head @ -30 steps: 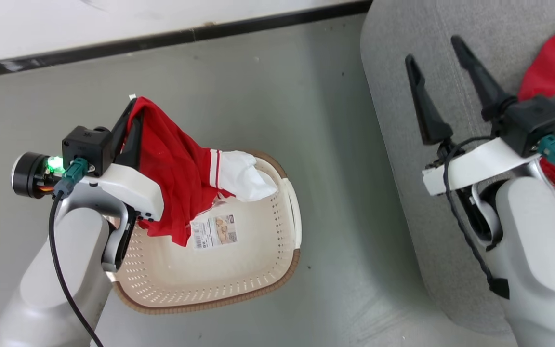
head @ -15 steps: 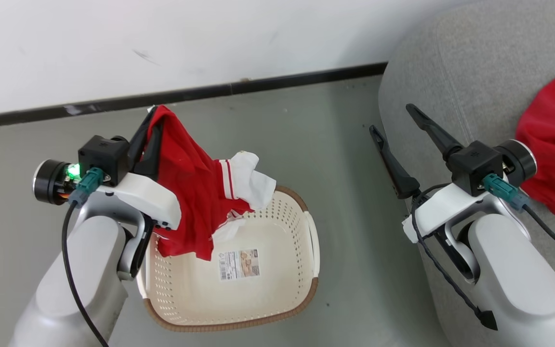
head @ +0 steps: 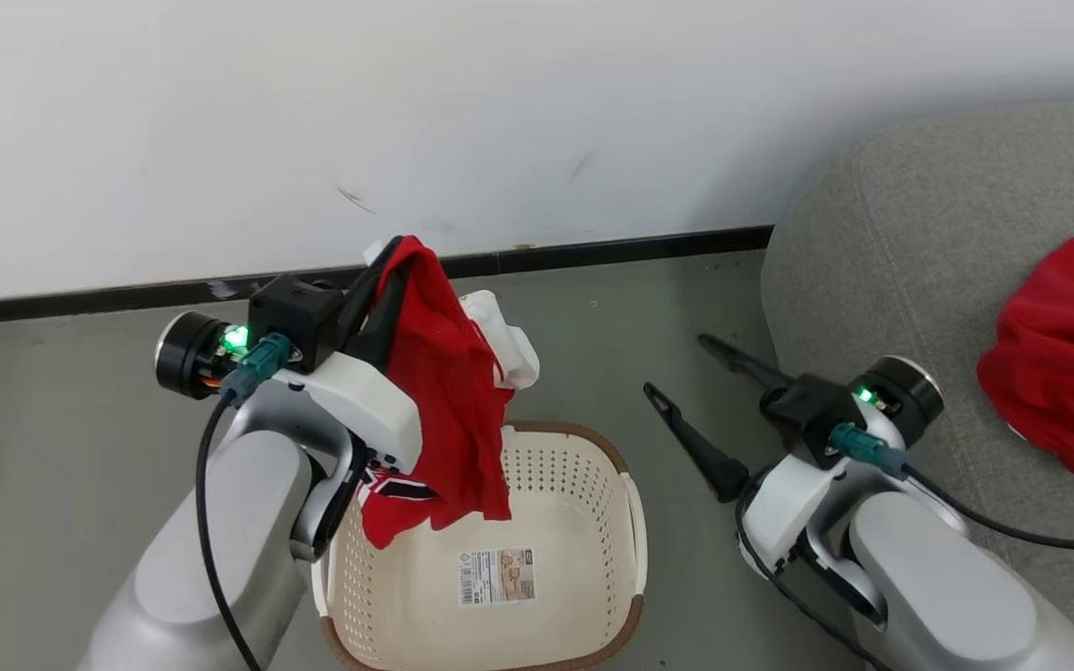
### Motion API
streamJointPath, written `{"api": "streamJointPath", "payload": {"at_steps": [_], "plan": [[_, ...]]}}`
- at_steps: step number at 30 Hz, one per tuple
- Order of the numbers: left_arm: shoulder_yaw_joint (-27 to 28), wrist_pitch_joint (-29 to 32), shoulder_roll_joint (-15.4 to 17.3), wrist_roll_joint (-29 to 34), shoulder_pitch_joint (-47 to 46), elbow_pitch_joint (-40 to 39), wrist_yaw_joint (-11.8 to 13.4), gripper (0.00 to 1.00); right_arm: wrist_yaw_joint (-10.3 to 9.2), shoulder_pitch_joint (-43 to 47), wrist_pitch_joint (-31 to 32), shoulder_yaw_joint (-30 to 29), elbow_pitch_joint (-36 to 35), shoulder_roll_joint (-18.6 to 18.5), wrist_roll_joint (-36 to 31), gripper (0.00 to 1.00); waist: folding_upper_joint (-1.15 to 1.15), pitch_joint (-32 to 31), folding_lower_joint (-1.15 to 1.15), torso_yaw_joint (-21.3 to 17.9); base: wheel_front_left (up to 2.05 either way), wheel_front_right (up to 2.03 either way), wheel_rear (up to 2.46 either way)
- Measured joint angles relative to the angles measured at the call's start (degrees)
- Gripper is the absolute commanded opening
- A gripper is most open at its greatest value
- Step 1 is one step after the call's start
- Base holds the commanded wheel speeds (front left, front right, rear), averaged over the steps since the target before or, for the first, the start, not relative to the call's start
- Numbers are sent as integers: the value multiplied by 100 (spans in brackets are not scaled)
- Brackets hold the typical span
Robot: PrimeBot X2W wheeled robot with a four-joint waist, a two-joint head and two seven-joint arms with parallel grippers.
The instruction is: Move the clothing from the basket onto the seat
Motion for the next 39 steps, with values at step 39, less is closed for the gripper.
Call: {"api": "streamJointPath", "payload": {"at_steps": [39], "plan": [[-1270,760,-590,-352,-2,-207,-275,0,0,-451,0,1929,644,-274,1464,100,0,-716,0,34,0,0,0]]}}
